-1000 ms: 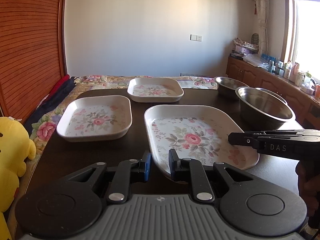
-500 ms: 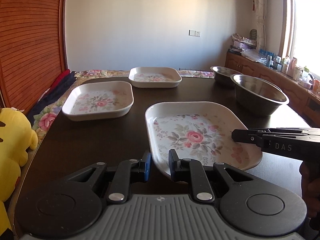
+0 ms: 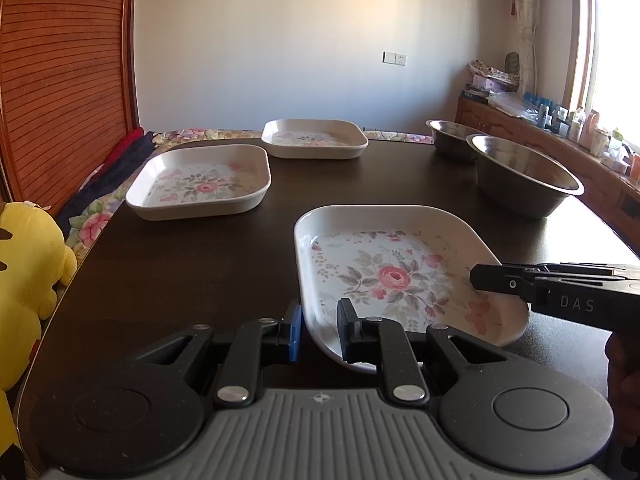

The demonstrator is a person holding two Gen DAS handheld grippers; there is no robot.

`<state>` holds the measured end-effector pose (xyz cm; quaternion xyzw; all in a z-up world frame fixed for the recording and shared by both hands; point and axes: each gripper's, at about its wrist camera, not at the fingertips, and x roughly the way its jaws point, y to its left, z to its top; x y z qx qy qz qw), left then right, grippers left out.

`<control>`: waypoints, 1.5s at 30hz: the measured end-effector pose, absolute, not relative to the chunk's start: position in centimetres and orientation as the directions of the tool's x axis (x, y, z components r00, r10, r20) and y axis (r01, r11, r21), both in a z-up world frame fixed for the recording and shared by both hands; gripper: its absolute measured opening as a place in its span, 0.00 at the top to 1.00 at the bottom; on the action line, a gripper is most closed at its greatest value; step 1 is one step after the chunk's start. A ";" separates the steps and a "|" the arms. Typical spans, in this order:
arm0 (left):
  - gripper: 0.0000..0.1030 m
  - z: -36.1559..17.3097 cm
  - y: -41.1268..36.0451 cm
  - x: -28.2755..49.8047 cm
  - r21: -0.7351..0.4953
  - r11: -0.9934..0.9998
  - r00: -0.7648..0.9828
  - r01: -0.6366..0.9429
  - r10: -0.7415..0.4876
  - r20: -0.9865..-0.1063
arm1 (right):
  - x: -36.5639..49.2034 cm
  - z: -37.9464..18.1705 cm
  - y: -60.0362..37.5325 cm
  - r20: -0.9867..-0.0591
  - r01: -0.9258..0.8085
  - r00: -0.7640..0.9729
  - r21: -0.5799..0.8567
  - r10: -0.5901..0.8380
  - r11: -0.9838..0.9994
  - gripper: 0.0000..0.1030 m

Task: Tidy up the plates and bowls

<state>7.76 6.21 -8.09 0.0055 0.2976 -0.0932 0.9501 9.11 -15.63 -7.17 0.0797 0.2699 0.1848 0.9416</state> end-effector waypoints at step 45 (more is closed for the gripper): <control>0.00 -4.1 8.5 8.3 -0.005 0.997 0.817 0.078 -0.067 -0.573 | 9.9 -2.3 -14.7 -0.385 -0.339 0.843 0.163 0.376 0.927 0.63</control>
